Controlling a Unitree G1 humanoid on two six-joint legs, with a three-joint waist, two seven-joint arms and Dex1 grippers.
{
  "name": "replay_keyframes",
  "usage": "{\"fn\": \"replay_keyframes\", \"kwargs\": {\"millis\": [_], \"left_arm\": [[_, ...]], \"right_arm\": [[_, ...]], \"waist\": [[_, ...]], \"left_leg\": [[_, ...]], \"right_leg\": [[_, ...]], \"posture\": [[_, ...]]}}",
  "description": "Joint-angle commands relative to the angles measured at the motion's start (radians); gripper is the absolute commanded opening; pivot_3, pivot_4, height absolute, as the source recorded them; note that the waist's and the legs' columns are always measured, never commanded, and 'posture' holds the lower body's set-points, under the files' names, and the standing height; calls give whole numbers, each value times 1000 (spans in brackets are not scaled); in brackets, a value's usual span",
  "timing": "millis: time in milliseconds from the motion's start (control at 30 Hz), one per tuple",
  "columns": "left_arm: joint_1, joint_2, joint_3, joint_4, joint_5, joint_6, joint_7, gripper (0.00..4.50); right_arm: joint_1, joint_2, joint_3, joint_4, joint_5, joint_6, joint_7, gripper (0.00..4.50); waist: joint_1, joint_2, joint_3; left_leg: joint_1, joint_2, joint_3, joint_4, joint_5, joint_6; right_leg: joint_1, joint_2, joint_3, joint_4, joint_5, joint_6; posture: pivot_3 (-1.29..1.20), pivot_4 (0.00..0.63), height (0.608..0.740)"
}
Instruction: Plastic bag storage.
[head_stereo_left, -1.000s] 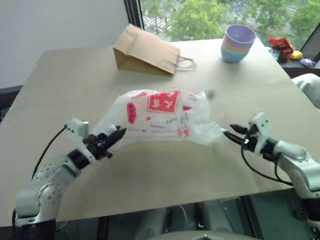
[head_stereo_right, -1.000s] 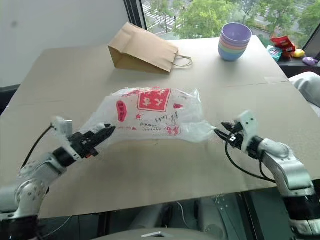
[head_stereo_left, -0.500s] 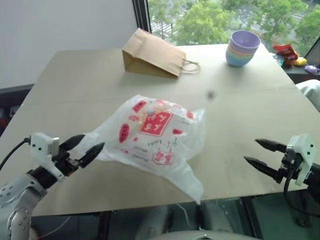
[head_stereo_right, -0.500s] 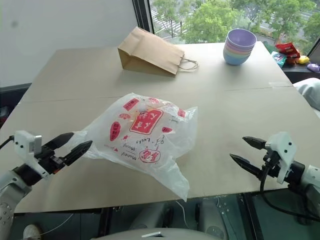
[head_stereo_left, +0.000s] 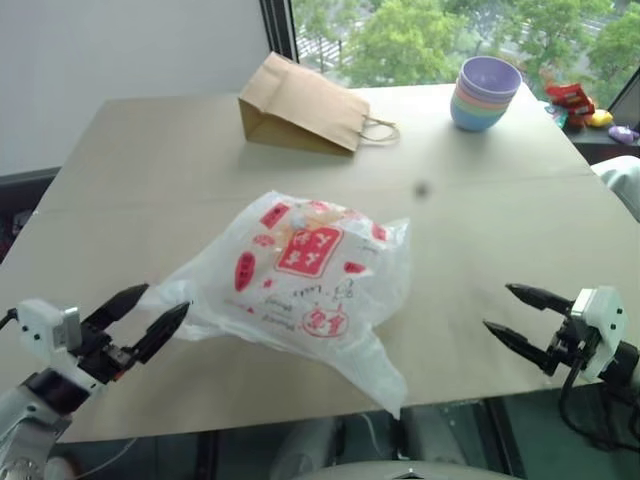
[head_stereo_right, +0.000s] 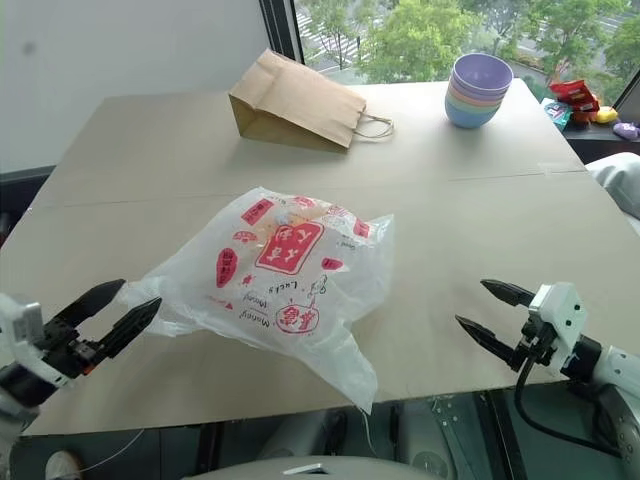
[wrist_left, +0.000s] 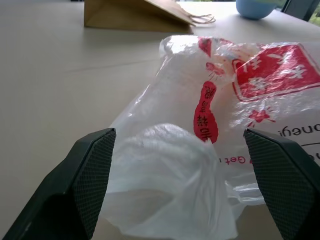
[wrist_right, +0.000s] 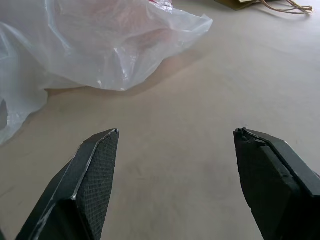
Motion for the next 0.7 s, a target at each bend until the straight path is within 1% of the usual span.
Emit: {"fn": "replay_keyframes", "kwargs": {"millis": [33,67,167,267,367,400,467,567,700], "left_arm": [[88,-43,-15,-25,50,-124,-92,4241],[99,-56,-23,-11,67,-165,-109,4241],[117,-77,-41,1,89,-212,-119,4241],[58,-60,-7,61,32,-123,-21,4241],[-56,-8,50,174,-24,-35,78,4241],[-105,23,68,227,-48,1,98,4241],[-183,77,81,326,-36,16,120,4241],[-233,140,78,428,-6,-14,49,4241],[-198,197,67,454,23,-21,-46,4241]], "right_arm": [[29,1,-5,-4,-10,-48,26,3697],[39,-1,-7,-5,-10,-55,32,3697],[64,-7,-17,1,-24,-83,43,3697],[60,-14,-23,4,-19,-84,41,3697],[43,-19,-16,16,-31,-86,32,3697],[34,-22,-11,16,-30,-81,30,3697],[16,-27,-2,14,-28,-69,25,3697],[-5,-37,-1,10,-22,-59,23,3697],[-7,-50,-17,-5,0,-43,33,3697]], "waist": [[-1,0,0],[0,0,0],[4,1,0],[5,1,0],[4,0,0],[3,0,0],[1,0,0],[-3,0,0],[-7,0,0]], "left_leg": [[0,0,1,0,0,1],[0,0,1,0,-1,1],[0,0,1,0,0,1],[1,0,0,0,0,1],[2,0,-2,1,0,1],[2,0,-2,1,0,1],[3,0,-2,1,0,0],[3,0,-2,1,0,0],[3,0,1,0,-1,2]], "right_leg": [[0,0,1,0,0,0],[0,0,1,0,0,0],[0,0,0,0,0,0],[1,0,0,0,0,0],[2,1,-2,1,0,0],[2,1,-2,1,0,0],[2,1,-2,1,0,0],[2,1,-2,1,0,0],[1,1,2,0,0,0]], "posture": [[0,150,740],[0,150,740],[0,150,740],[0,150,740],[0,150,740],[0,150,740],[0,150,740],[0,150,740],[0,150,740]]}}
